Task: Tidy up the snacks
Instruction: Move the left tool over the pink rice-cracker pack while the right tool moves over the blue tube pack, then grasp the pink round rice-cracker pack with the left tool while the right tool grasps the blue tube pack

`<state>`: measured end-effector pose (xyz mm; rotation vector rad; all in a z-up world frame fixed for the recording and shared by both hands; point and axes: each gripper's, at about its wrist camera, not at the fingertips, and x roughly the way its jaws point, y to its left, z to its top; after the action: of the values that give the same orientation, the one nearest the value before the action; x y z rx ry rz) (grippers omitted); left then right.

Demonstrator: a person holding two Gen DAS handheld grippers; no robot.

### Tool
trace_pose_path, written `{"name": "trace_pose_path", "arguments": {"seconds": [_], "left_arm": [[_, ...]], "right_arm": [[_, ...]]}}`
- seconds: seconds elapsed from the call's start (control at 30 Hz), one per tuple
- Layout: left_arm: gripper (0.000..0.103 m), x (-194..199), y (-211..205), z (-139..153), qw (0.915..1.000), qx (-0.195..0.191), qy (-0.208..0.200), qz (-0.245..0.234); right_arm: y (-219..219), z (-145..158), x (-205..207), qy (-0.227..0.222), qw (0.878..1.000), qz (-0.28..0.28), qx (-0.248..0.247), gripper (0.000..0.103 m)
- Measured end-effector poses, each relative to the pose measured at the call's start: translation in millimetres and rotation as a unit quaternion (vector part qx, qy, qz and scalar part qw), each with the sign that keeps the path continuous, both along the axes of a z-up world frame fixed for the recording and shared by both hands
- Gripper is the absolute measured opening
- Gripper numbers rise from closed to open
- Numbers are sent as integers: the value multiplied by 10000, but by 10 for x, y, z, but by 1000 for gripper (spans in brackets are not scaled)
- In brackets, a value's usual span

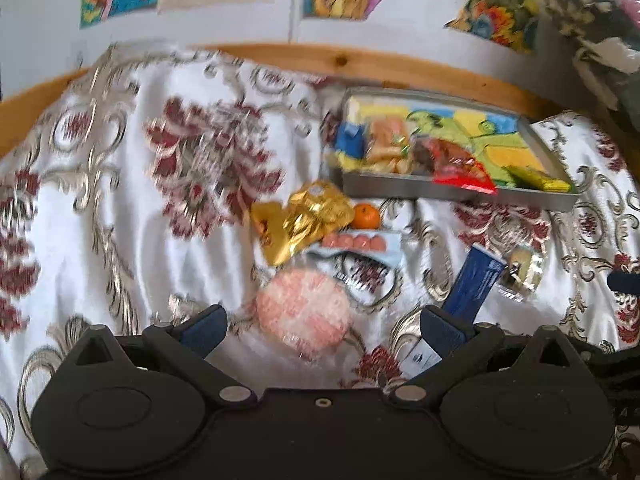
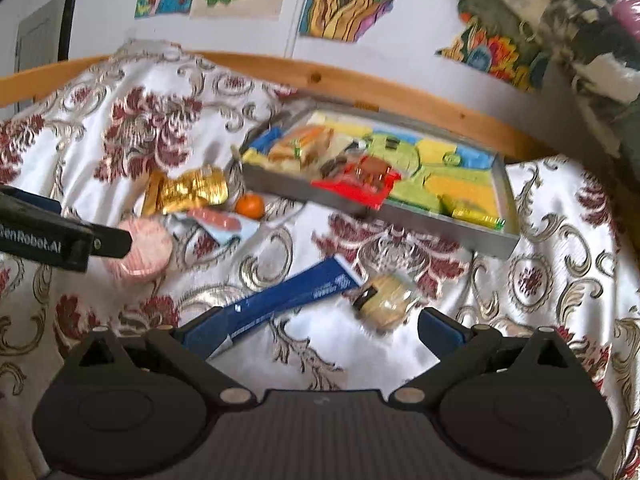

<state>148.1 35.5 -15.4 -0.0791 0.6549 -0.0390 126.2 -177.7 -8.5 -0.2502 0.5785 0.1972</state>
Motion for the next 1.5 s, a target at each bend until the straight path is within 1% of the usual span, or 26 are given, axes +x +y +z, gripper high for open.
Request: {"name": "trace_pose_path", "arguments": {"seconds": [0.1,0.17,0.23,0.33,0.43,0.5,0.67,0.77,0.87,0.93,1.0,1.07,1.13,1.23,1.3,1.43,1.5], "left_arm": [[102,41,79,-39,9992,-216,263,191],[102,62,123,-58,9985,-299,355,292],[102,98,146,-77,9978,-333,447,349],[102,161,163,-119,9966,-388,616,373],[102,226,162,-175,9954,-398,787,373],[102,260,161,-209,9948,-379,868,386],[102,360,184,-237,9935,-449,965,398],[102,443,210,-200,9944,-438,875,410],[102,495,211,-161,9964,-346,734,253],[102,539,182,-151,9972,-228,717,55],[102,579,144,-156,9969,-171,728,-254],[102,617,91,-179,9953,-112,798,-532],[102,658,41,-230,9937,-13,895,-678],[102,718,12,-316,9926,187,942,-746],[102,771,10,-362,9923,323,979,-694],[102,825,53,-383,9912,313,1089,-688],[102,848,50,-392,9908,332,1110,-703]], "right_arm": [[19,-31,40,181,9998,-16,7,103],[35,-38,81,285,9996,-2,26,103],[63,-46,132,468,9989,53,23,103],[117,-53,201,741,9967,324,-2,103],[182,-81,259,888,9947,490,-168,103],[199,-107,312,1007,9933,546,-167,103],[201,-144,494,1302,9889,708,-94,103],[197,-116,630,1510,9842,927,-65,103],[167,-93,783,1630,9815,1004,58,103],[141,-116,903,1727,9796,1014,178,103],[95,-168,996,1809,9780,962,393,102],[25,-237,1085,1969,9735,874,762,99],[-39,-283,1167,2144,9678,763,1072,99],[-99,-299,1277,2283,9594,665,1513,98],[-113,-326,1334,2344,9556,607,1677,98],[-114,-485,1439,2719,9411,521,1943,93],[-98,-539,1455,2746,9397,493,1978,93]]}}
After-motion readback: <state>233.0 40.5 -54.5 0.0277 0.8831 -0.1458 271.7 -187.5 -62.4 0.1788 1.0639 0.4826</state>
